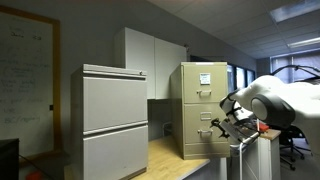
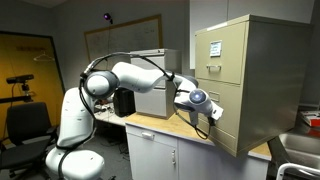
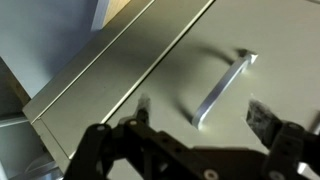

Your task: Open the bottom drawer on the beige filing cabinet

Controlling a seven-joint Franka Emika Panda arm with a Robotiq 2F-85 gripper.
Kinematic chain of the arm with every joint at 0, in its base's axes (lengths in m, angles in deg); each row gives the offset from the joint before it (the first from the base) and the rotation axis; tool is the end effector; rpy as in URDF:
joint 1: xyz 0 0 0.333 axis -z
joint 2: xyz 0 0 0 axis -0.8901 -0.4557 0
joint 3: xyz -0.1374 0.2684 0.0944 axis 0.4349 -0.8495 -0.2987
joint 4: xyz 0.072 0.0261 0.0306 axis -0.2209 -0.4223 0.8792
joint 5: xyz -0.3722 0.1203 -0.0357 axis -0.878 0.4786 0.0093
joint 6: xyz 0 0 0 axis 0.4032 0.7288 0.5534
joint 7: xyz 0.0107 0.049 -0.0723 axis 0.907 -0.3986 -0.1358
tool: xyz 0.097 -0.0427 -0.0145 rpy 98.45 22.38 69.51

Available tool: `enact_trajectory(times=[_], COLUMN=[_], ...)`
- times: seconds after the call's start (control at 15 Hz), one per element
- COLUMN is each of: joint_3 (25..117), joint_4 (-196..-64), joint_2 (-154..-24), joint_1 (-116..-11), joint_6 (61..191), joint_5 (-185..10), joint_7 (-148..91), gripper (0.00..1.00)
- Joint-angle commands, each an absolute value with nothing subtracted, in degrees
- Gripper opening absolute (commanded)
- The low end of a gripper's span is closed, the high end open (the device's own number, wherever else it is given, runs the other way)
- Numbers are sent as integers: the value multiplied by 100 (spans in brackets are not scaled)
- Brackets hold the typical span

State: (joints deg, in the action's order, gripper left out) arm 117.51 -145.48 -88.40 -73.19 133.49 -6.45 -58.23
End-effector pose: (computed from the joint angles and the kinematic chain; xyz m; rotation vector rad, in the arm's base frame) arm 0.5094 -0.3841 0.4557 -2.0614 1.3313 -1.0599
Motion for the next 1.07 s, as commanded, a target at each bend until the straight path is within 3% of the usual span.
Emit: enact_trajectory(times=[0.0, 0.4, 1.0], joint_3=[10475, 9178, 8300], joint_4=[-13611, -12597, -12609], joint_2=[-9537, -9943, -9746], joint_1=[-5875, -4441, -3988], joint_6=[13307, 13545, 13521], joint_5=[-730, -1576, -2067], joint_7=[-5558, -5130, -5076], gripper=[100, 100, 100])
